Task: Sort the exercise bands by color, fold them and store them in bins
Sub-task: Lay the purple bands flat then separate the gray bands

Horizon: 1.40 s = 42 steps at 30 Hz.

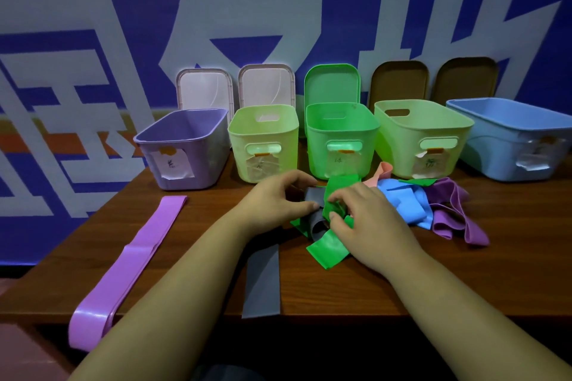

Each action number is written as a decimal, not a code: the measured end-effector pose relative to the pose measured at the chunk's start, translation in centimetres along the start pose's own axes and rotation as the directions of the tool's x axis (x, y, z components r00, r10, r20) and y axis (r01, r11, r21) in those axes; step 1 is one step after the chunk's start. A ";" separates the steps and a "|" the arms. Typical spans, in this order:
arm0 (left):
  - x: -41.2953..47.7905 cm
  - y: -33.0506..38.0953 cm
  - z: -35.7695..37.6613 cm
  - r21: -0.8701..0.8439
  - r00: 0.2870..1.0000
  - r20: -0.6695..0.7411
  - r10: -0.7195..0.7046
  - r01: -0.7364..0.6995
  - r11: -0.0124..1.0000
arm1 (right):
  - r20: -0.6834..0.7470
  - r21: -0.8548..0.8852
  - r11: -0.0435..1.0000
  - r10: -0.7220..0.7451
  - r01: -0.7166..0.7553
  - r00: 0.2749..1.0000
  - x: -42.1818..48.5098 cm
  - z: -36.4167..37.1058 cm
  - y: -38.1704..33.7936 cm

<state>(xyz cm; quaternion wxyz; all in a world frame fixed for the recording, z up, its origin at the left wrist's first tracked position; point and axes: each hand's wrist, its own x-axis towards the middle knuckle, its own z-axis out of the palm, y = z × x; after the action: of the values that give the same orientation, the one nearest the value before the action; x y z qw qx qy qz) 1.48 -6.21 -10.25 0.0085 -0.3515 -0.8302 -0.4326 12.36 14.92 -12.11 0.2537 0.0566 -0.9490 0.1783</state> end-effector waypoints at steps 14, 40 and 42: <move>1.3 3.0 1.0 -0.136 0.978 -0.204 0.051 -0.080 0.987 | -0.107 0.071 0.994 0.090 -0.083 0.990 -0.5 -1.3 0.1; 2.0 12.1 -3.7 0.185 0.961 -0.265 0.075 -0.025 0.982 | -0.023 0.624 0.768 0.202 -0.143 0.979 0.1 -6.6 -4.0; 1.8 12.3 -3.4 0.153 0.971 -0.238 0.018 0.019 0.988 | 0.082 0.656 0.711 0.267 -0.254 0.960 0.7 -7.2 -4.7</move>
<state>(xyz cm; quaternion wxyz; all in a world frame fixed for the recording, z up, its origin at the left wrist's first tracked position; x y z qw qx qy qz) 6.46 -3.01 1.24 0.1352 -0.2953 -0.8541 -0.4063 16.01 13.20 -4.50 0.1984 0.0065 -0.8204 0.5362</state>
